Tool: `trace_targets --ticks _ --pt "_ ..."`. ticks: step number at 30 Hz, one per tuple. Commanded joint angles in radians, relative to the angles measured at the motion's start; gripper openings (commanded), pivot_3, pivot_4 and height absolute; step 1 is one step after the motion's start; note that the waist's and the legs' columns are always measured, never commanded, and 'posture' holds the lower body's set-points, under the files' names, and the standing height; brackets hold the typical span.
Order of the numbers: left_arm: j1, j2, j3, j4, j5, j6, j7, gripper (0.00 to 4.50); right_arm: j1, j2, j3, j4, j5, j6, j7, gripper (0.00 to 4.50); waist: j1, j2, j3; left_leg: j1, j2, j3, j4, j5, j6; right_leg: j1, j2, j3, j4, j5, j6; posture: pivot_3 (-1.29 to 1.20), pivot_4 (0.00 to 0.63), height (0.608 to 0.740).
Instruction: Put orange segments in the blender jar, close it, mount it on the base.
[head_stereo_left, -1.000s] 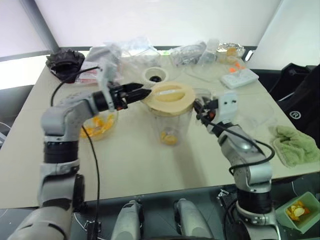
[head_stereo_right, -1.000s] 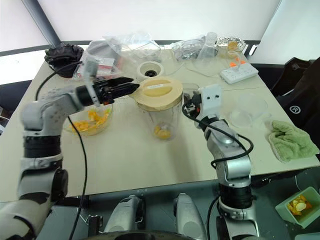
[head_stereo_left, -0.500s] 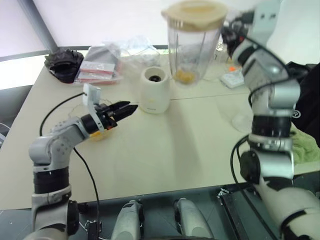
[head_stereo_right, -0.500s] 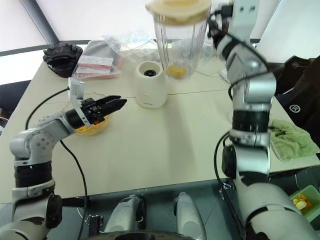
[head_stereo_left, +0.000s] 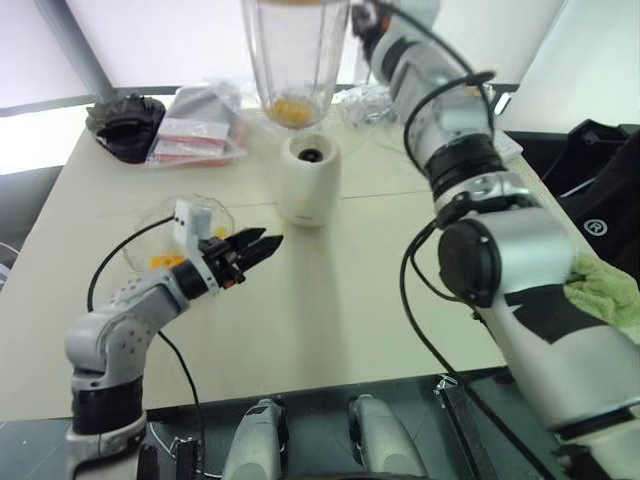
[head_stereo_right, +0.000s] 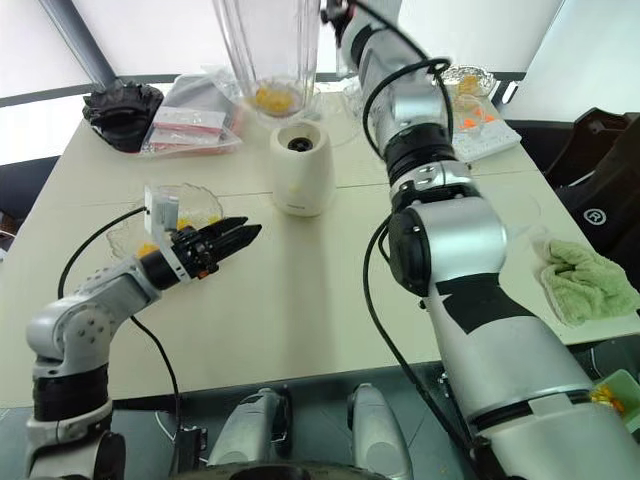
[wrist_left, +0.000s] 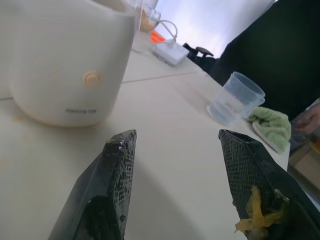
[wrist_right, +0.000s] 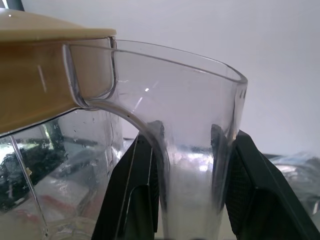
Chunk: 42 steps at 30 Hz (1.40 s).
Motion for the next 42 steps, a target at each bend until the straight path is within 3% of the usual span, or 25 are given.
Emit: trace_targets --ticks 1,21,28,42 --pt "0.017 0.014 0.01 -0.066 -0.036 -0.007 0.018 2.7 -0.019 -0.001 -0.008 -0.033 0.002 -0.079 0.012 1.31 0.001 0.0 0.0 0.0 -0.001 0.0 0.001 0.0 0.0 0.0 -0.001 0.0 0.0 0.0 0.0 0.0 0.15 0.74" --pt "0.06 0.0 -0.072 -0.131 -0.073 -0.012 0.084 2.7 0.06 -0.019 -0.026 0.052 -0.027 -0.24 -0.069 1.31 0.0 0.0 0.0 0.0 -0.001 0.0 0.0 0.001 -0.001 0.001 0.002 -0.002 0.001 0.0 0.0 0.0 0.15 0.74" --pt "0.053 0.005 -0.086 -0.123 -0.076 -0.016 0.101 2.7 0.084 0.0 -0.035 0.059 -0.02 -0.219 -0.065 1.31 -0.001 0.0 0.0 0.001 -0.001 0.0 0.001 0.001 -0.001 0.001 0.002 -0.002 0.001 0.0 0.0 0.0 0.15 0.74" --pt "0.036 0.007 -0.133 -0.093 -0.048 -0.045 0.103 2.7 0.1 -0.033 0.094 0.067 -0.155 -0.119 -0.07 1.31 0.001 0.0 0.0 0.01 -0.001 -0.002 0.001 0.001 -0.002 0.012 0.003 -0.003 0.0 -0.002 -0.004 0.0 0.15 0.74"
